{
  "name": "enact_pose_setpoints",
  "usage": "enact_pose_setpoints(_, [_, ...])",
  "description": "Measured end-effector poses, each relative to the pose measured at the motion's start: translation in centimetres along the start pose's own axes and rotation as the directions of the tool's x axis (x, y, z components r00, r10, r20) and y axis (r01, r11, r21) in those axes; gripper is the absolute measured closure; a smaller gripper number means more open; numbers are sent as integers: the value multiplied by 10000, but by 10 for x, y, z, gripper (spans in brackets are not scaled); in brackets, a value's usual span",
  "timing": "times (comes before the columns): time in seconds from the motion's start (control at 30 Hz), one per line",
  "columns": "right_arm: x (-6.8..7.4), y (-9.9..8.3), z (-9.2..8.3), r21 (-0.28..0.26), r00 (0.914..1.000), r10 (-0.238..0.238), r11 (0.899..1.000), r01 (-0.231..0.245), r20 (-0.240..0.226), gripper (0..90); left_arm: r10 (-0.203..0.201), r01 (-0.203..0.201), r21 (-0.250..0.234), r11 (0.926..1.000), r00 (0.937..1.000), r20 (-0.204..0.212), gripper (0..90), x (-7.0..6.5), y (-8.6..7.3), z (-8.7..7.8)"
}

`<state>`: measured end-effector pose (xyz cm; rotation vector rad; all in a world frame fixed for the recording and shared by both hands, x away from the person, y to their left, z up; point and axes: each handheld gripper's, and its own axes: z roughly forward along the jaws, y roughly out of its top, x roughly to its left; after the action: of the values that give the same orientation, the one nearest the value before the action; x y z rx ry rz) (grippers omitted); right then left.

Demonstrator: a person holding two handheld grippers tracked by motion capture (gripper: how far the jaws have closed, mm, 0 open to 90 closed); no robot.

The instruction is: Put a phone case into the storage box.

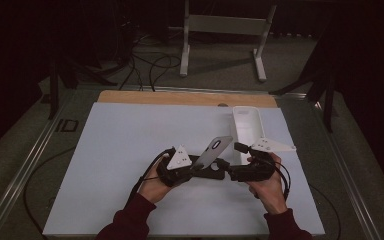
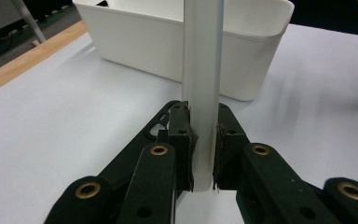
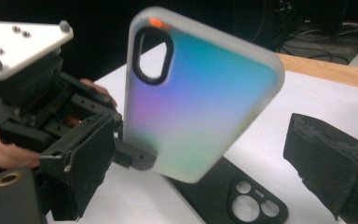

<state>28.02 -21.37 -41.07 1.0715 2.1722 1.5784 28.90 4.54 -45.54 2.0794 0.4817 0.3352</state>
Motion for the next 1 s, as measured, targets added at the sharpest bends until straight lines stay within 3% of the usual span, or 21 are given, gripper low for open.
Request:
enact_pose_setpoints(0.5, [8,9,7,-271,9971,735,9970,-730,178,89,23,-26,-193,9998,9999,-163,807,-5,1,2])
enact_pose_setpoints(0.9, [12,12,14,-427,9910,1245,9916,-1224,502,149,165,-165,-112,9998,9999,41,809,-14,2,7])
enact_pose_setpoints(1.0, [12,12,15,-506,9896,1316,9904,-1288,578,154,17,-13,-166,9999,9997,233,809,-15,2,9])
